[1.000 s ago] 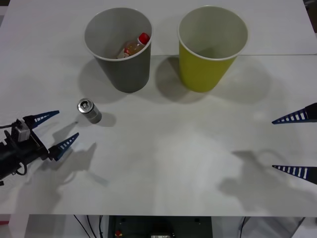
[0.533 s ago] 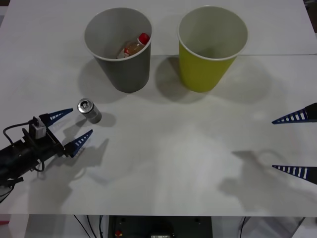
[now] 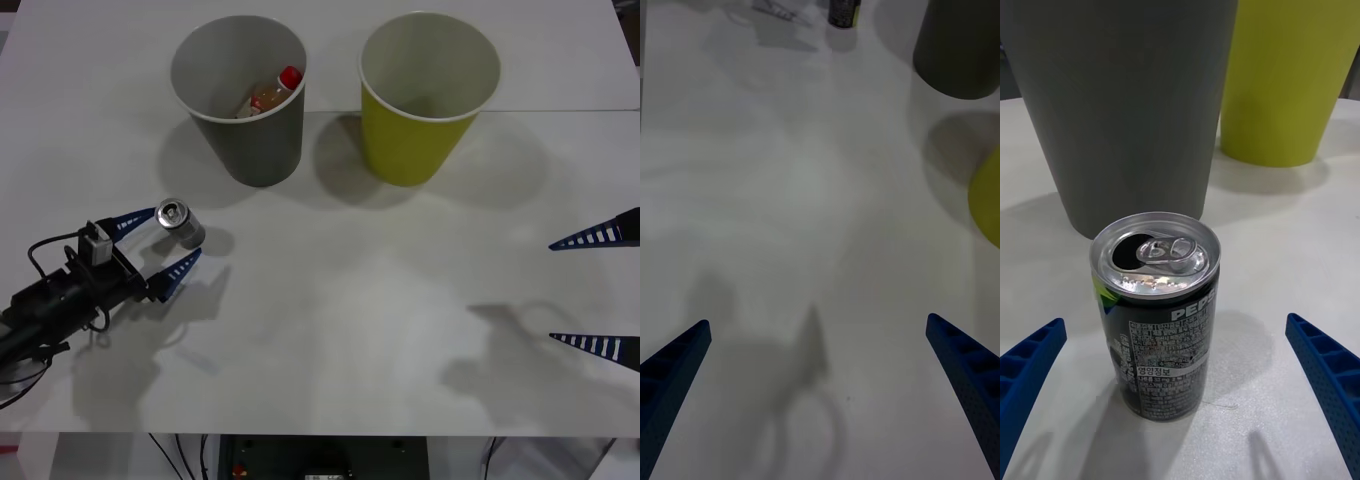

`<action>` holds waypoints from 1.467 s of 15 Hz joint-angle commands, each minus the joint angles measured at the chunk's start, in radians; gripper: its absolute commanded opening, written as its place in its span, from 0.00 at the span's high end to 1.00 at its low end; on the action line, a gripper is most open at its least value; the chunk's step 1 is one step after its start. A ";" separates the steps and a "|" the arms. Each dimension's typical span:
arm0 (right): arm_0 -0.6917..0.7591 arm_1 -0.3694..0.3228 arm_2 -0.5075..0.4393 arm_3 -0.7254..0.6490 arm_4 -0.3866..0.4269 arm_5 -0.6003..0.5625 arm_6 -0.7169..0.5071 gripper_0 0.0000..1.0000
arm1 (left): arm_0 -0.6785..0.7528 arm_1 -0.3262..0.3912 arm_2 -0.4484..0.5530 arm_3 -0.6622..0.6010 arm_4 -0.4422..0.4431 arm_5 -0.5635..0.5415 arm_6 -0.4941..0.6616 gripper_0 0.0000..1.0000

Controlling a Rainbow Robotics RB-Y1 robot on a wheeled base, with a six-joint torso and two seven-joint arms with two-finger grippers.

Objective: Put the can into the green bin and the plastic bottle into the gray bin

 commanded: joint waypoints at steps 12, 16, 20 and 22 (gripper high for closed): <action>0.000 0.000 0.000 0.000 0.000 0.000 0.000 0.00 | -0.104 -0.074 -0.001 0.096 -0.035 0.026 0.011 0.00; 0.000 0.000 0.000 0.000 0.000 0.000 0.000 0.00 | -0.113 -0.079 0.001 0.096 -0.042 0.040 0.013 0.00; 0.000 0.000 0.000 0.000 0.000 0.000 0.000 0.00 | -0.111 -0.080 -0.001 0.096 -0.042 0.040 0.011 1.00; 0.000 0.000 0.000 0.000 0.000 0.000 0.000 0.00 | -0.111 -0.079 0.001 0.096 -0.043 0.040 0.011 1.00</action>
